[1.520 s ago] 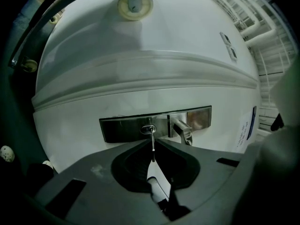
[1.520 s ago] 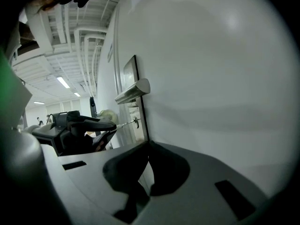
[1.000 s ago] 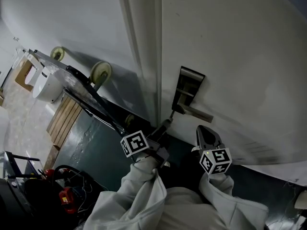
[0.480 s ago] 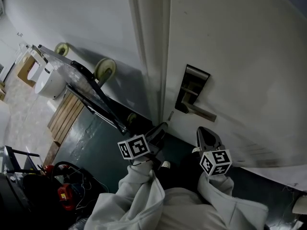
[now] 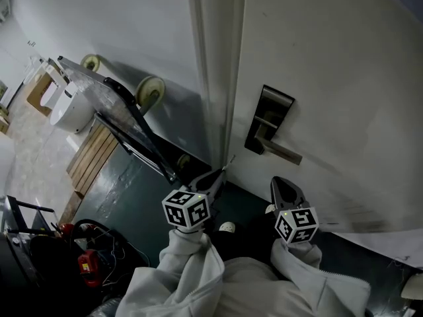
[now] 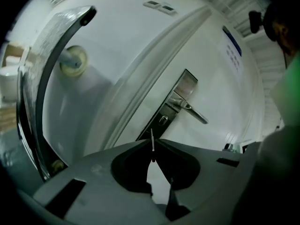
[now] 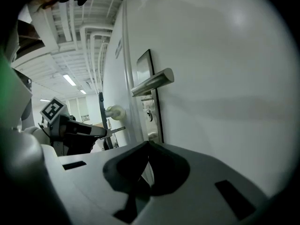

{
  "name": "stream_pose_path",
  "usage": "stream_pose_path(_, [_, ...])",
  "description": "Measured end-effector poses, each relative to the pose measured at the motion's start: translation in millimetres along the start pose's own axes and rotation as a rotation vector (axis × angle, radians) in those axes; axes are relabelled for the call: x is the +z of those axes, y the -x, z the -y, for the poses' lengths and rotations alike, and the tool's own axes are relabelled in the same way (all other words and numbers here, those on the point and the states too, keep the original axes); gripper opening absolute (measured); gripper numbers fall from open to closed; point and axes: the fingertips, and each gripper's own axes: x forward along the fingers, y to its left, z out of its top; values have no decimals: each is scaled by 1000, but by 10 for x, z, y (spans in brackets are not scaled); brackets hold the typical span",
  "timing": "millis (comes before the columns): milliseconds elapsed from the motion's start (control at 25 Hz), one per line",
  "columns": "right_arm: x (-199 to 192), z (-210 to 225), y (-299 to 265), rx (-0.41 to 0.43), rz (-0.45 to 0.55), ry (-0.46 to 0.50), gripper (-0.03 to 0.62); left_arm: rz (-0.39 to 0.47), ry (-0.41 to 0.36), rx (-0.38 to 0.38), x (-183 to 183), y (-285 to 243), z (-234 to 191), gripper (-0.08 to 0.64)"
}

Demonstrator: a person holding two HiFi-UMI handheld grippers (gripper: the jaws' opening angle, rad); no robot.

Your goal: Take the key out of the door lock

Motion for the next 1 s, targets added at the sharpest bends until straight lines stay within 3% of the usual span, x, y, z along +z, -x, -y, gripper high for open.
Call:
stream_pose_path(120, [70, -8, 36, -3, 10, 0, 52, -13, -133, 22, 51, 21, 57, 28])
stream_pose_path(360, [211, -66, 92, -20, 19, 101, 52, 11, -354, 88, 130, 78, 124, 26])
stream_pose_path(800, [331, -31, 157, -3, 66, 87, 51, 152, -487, 54, 353, 200, 264, 28])
stream_pose_path(1000, [382, 46, 206, -2, 96, 46, 51, 167, -498, 49, 389, 230, 268, 28])
